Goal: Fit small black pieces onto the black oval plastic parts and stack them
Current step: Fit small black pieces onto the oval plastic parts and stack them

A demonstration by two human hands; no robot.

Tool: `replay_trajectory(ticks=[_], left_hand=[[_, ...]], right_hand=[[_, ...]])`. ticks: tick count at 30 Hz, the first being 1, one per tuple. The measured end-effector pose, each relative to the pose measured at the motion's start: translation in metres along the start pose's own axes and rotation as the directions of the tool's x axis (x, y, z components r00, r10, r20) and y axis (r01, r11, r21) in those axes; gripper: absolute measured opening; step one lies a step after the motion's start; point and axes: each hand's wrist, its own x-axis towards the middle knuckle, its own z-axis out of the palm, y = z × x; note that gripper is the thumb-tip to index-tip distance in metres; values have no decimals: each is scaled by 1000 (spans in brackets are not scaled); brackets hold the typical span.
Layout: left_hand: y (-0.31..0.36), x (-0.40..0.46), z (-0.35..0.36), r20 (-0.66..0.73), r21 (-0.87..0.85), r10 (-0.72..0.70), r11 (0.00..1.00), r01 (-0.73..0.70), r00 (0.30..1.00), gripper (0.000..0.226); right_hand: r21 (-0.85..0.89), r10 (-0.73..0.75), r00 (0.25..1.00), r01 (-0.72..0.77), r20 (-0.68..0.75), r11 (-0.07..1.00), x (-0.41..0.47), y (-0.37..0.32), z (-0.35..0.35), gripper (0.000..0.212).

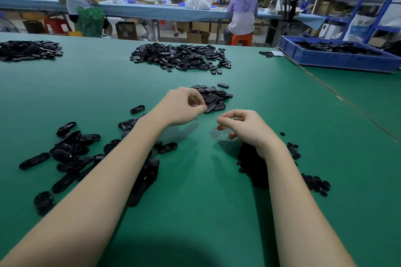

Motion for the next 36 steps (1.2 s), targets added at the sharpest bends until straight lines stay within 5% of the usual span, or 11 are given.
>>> replay_trajectory(ticks=[5, 11, 14, 18, 24, 29, 36], left_hand=[[-9, -27, -23, 241, 97, -46, 995, 23, 969, 7], [-17, -36, -18, 136, 37, -93, 995, 88, 986, 19], [-19, -39, -15, 131, 56, -104, 994, 97, 986, 20], [-17, -39, -10, 116, 23, -90, 996, 87, 989, 21], [-9, -41, -3, 176, -206, -42, 975, 79, 983, 13], [-3, -44, 9, 208, -413, 67, 911, 26, 976, 13], [-4, -44, 10, 195, -490, 43, 870, 59, 980, 13]], right_hand=[[-173, -80, 993, 95, 91, 980, -1, -11, 15, 2], [-350, -213, 903, 349, 372, 869, -4, -25, 56, 14], [-481, -241, 907, 391, 345, 784, -2, -24, 70, 25], [-523, -261, 923, 377, 283, 764, -1, -22, 69, 29], [-408, -142, 973, 205, 179, 889, -1, -17, 12, 4], [-272, -54, 979, 107, 197, 956, -11, -18, -15, 9], [-611, 118, 992, -65, 46, 789, -12, -21, -35, 10]])
